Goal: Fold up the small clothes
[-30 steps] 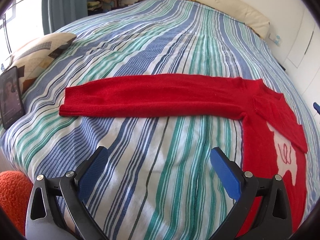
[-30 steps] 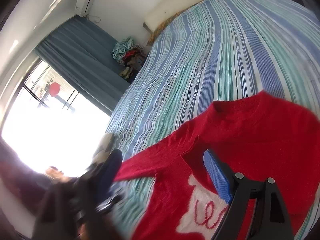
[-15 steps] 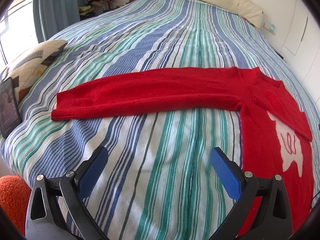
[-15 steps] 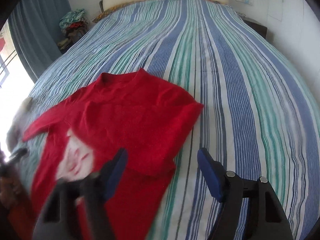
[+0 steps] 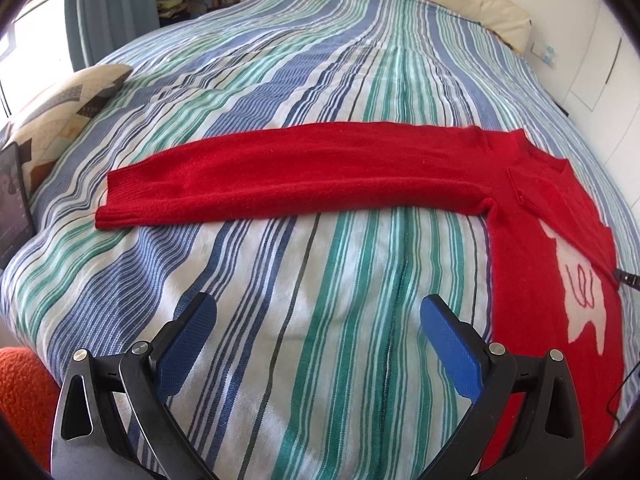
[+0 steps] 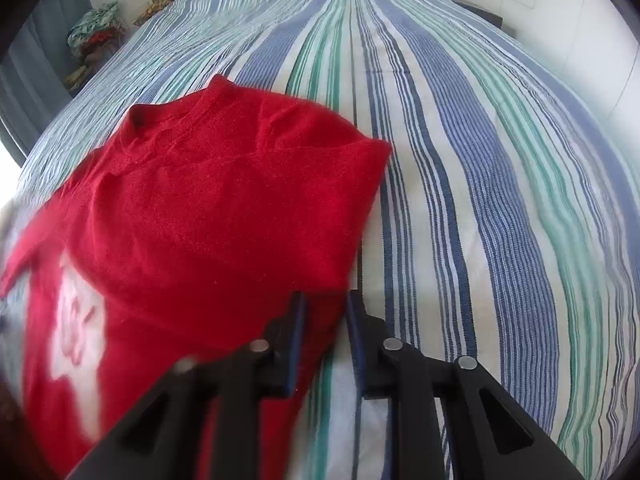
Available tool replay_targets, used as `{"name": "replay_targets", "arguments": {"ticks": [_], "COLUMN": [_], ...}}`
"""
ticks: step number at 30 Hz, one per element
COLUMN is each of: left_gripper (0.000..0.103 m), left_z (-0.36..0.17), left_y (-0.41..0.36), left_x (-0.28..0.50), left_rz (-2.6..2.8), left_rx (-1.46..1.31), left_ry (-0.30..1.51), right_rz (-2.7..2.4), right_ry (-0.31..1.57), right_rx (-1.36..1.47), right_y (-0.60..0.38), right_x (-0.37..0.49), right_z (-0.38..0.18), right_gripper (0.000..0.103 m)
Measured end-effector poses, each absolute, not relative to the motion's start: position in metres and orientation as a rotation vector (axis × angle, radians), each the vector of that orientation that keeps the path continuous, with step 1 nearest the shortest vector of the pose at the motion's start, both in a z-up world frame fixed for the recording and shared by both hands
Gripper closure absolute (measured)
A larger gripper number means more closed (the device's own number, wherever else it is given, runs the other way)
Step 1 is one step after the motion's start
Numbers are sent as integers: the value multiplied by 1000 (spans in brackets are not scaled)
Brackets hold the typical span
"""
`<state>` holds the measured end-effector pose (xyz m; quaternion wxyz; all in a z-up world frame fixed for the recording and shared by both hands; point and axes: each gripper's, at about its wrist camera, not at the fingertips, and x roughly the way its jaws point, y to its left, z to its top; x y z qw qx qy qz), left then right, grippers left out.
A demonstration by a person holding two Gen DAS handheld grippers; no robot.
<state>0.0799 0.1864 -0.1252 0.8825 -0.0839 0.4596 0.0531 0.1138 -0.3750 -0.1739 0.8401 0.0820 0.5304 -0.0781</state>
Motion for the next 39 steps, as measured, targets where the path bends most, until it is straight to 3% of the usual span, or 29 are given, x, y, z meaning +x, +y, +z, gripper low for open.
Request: {"name": "replay_targets", "arguments": {"ticks": [7,12,19,24,31,39], "left_gripper": [1,1,1,1,1,1], "left_z": [-122,-125,-128,-127,-129,-132], "left_y": [177,175,178,180,171,159], "left_x": [79,81,83,81,85,81], "left_rz": [91,96,99,84,53,57], "left_rx": [-134,-120,-131,-151,-149,-51], "left_ry": [945,954,971,975,987,992], "right_rz": [-108,151,293,286,264,203], "right_ry": [1031,1037,1044,1223,1025,1156], "right_rx": [136,37,-152,63,97,189], "right_y": [-358,-282,-168,-167,-200,-234], "right_x": [109,139,188,214,172,165], "right_z": [-130,-102,-129,-190,-141,-172], "right_gripper": [77,76,76,73,71,67]}}
